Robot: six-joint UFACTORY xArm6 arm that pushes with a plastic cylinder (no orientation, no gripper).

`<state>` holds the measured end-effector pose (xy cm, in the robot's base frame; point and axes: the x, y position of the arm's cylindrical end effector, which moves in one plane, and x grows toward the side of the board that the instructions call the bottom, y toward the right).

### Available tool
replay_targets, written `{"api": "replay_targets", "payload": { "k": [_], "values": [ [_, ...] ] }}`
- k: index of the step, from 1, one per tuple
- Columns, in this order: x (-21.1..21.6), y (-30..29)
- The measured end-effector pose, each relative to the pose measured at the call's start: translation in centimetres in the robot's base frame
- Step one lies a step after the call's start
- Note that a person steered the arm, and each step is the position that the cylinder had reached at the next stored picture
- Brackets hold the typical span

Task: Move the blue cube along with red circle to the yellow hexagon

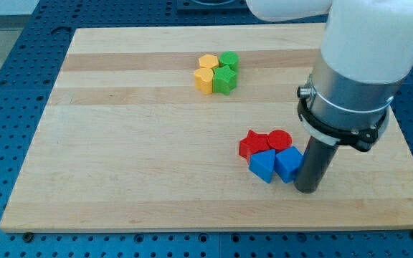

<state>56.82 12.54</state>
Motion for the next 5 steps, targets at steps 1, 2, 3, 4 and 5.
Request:
{"api": "replay_targets", "payload": {
  "k": [1,2,3,4,5],
  "values": [
    [-2.0,-1.4],
    [-8.0,-1.6],
    [-10.5,0.7],
    [-10.1,2.8],
    [-10.5,1.9]
  ]
}}
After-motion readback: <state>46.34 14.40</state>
